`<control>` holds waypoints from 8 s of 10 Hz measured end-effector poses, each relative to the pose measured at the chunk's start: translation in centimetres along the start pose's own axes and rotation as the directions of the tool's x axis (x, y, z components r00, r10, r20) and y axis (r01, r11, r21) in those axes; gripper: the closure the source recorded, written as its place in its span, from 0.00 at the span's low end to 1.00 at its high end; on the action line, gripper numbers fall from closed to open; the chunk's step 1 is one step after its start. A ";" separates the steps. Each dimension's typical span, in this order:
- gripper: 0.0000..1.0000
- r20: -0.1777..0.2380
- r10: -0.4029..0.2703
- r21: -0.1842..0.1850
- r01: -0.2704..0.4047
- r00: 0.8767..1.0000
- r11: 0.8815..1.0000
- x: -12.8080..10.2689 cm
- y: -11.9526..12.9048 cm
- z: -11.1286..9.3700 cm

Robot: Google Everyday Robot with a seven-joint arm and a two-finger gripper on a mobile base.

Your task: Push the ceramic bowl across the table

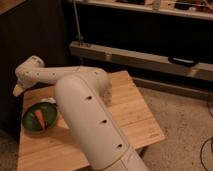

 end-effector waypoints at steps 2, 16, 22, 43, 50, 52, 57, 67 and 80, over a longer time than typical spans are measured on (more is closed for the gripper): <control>0.28 -0.011 -0.001 -0.008 0.001 1.000 1.000 0.0 0.6 -0.3; 0.36 -0.180 0.016 -0.011 -0.018 0.984 1.000 1.7 3.6 -0.1; 0.84 -0.138 0.033 -0.048 -0.040 0.990 0.998 4.3 3.0 0.4; 1.00 -0.202 0.001 -0.145 -0.031 0.979 0.989 6.5 6.5 6.8; 1.00 -0.242 -0.009 -0.097 -0.015 0.970 0.995 10.3 6.7 5.3; 1.00 -0.236 -0.015 -0.096 -0.008 0.972 0.995 10.2 6.8 4.2; 1.00 -0.248 0.031 -0.126 -0.064 0.968 0.990 12.7 7.9 4.4; 1.00 -0.300 -0.014 -0.151 -0.033 0.954 0.988 17.7 9.6 1.0; 1.00 -0.493 0.036 -0.132 -0.115 0.869 0.985 27.1 11.4 -5.6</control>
